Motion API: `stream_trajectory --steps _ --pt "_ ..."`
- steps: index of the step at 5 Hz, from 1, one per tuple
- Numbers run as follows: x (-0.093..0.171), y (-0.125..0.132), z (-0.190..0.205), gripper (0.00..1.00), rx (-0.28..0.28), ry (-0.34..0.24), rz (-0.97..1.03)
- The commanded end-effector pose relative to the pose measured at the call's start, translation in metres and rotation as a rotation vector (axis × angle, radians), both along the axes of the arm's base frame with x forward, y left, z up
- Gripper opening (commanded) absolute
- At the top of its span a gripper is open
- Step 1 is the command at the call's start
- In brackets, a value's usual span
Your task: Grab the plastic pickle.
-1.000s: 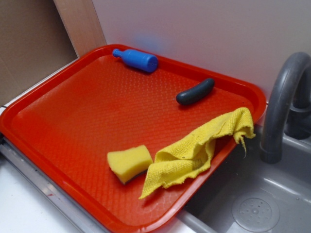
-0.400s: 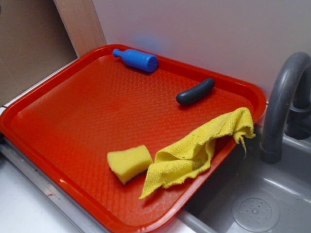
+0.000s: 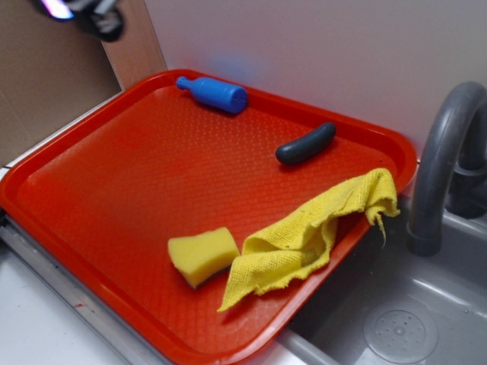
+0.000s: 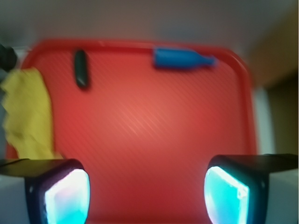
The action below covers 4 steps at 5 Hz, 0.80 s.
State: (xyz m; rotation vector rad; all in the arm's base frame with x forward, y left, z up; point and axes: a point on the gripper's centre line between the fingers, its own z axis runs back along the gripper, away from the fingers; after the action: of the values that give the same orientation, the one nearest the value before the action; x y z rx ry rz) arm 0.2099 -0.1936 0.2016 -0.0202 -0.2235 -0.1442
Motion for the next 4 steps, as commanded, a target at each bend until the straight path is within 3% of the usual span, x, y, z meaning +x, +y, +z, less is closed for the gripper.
stream_trajectory --steps 1,3,4 --pt "0.053 -0.057 -0.027 1.0 -0.021 -0.055 -0.034" --pt "0.086 -0.108 -0.091 1.0 0.048 -0.009 -0.111" --pt "0.093 -0.116 -0.121 1.0 0.056 0.044 -0.138"
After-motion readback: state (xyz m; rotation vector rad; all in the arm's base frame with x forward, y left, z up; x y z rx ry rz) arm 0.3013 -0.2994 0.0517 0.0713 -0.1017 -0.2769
